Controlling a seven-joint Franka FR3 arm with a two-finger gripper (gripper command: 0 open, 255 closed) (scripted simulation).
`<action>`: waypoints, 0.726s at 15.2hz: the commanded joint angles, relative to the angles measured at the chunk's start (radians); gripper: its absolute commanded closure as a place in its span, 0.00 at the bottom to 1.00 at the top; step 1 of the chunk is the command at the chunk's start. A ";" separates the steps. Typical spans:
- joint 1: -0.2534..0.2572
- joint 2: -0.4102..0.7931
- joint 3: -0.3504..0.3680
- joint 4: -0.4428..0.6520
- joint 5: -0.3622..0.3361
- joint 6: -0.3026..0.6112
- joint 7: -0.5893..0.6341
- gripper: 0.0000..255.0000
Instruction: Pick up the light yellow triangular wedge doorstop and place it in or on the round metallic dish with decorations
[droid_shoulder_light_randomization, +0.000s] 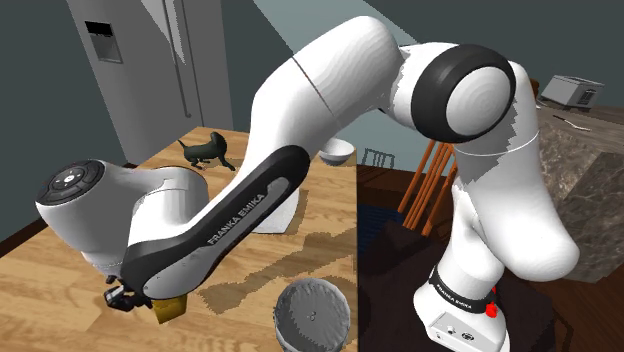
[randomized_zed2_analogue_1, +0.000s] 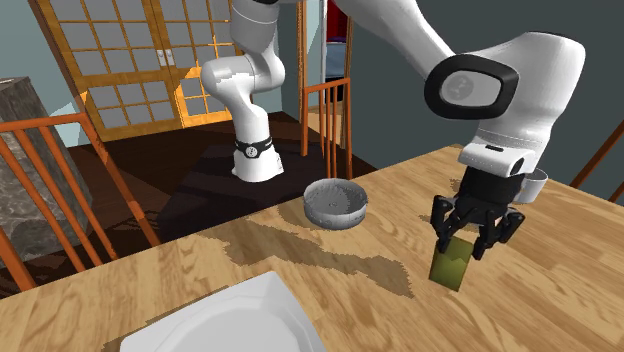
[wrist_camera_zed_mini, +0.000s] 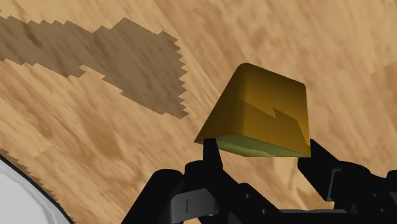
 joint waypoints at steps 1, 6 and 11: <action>-0.002 -0.013 0.003 0.007 0.006 -0.019 -0.007 1.00; -0.005 -0.048 0.011 0.021 0.021 -0.067 -0.024 1.00; -0.011 -0.109 0.018 -0.027 0.032 -0.077 -0.028 1.00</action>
